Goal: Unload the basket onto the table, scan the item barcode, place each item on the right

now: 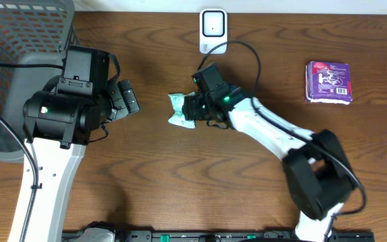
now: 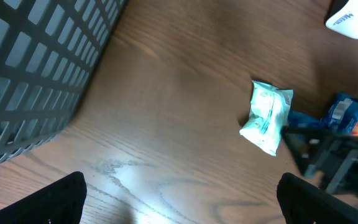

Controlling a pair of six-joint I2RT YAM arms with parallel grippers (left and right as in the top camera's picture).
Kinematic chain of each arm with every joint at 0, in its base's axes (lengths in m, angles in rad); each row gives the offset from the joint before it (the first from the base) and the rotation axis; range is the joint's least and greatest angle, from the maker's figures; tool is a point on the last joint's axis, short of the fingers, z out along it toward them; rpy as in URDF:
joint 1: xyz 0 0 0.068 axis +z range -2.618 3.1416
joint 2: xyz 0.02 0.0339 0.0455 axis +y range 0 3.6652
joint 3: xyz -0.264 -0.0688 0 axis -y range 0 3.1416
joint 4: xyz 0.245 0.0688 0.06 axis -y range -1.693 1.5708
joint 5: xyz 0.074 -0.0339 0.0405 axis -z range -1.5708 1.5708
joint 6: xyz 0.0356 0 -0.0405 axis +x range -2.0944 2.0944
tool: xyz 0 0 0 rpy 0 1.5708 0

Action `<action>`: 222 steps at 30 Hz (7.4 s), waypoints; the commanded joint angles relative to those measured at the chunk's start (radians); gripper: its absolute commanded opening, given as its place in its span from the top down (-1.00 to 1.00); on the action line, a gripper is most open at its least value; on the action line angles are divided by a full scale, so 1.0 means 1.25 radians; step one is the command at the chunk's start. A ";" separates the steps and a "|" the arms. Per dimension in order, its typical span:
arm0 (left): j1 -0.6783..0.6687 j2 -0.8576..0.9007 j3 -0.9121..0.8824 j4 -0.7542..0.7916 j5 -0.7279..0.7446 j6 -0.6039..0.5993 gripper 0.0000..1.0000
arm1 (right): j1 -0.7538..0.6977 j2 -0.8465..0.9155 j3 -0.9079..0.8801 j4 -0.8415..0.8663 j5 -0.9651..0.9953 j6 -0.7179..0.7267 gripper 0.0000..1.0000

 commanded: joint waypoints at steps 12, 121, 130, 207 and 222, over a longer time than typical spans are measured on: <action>0.002 -0.006 0.005 -0.003 -0.013 0.005 -0.96 | 0.027 0.081 0.011 0.019 -0.014 0.085 -0.05; 0.002 -0.006 0.005 -0.003 -0.013 0.005 -0.96 | -0.199 0.171 0.261 -0.340 0.614 -0.249 -0.03; 0.002 -0.006 0.005 -0.003 -0.013 0.005 -0.96 | -0.207 0.240 0.261 -0.334 0.738 -0.256 -0.17; 0.002 -0.006 0.005 -0.003 -0.013 0.005 -0.96 | -0.373 0.214 0.461 -0.432 0.079 -0.287 0.18; 0.002 -0.006 0.005 -0.003 -0.013 0.005 -0.96 | -0.172 0.232 0.453 -0.361 0.543 -0.159 -0.12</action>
